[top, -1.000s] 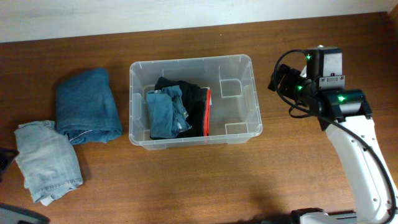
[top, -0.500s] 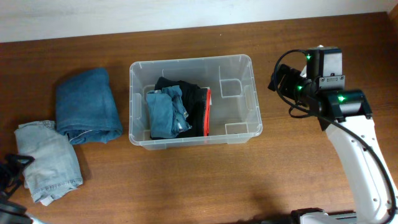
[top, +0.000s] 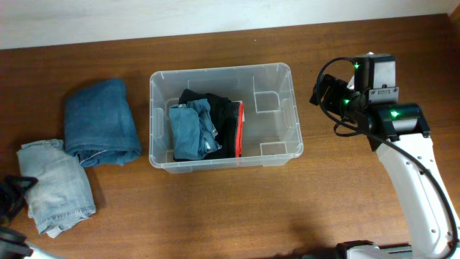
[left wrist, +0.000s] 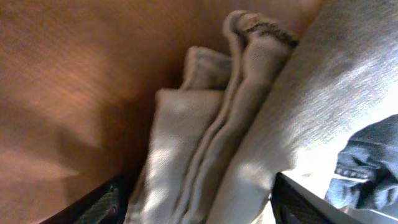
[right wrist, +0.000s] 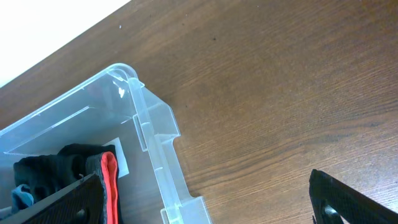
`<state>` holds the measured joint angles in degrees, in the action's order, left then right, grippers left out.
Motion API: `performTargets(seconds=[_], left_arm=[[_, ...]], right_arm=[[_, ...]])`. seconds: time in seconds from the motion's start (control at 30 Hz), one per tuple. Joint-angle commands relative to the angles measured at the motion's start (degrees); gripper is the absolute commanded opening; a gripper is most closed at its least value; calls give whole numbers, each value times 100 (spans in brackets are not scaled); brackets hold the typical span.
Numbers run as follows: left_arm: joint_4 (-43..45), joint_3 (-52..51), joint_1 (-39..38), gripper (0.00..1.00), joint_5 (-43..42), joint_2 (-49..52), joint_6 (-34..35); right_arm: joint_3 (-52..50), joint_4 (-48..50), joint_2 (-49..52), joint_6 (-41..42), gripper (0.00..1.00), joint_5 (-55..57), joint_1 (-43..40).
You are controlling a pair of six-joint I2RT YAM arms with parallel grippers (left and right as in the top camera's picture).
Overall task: Pack container
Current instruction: 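Reach the left gripper to the light-wash jeans and grasp them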
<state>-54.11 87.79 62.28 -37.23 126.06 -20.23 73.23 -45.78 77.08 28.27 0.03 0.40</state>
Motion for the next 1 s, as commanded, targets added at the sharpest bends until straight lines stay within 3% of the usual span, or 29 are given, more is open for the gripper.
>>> performTargets(seconds=[0.0, 0.3, 0.53, 0.57, 0.8, 0.97], left_arm=[[50, -299, -269, 72, 474, 774, -66], [7, -299, -428, 54, 350, 787, -70], [-170, -249, -422, 2, -730, 785, -216], [-219, -212, -411, 0, -861, 785, -216], [-992, 516, -334, 0, -1552, 634, -2], [-1884, 1639, -378, 0, -2083, 103, -2]], right_arm=[[114, 17, -42, -22, 98, 87, -44], [114, 17, -42, -22, 98, 87, -44], [114, 17, -42, -22, 98, 85, -44], [114, 17, -42, -22, 98, 85, -44], [114, 17, -42, -22, 98, 87, -44], [114, 17, -42, -22, 98, 85, -44]])
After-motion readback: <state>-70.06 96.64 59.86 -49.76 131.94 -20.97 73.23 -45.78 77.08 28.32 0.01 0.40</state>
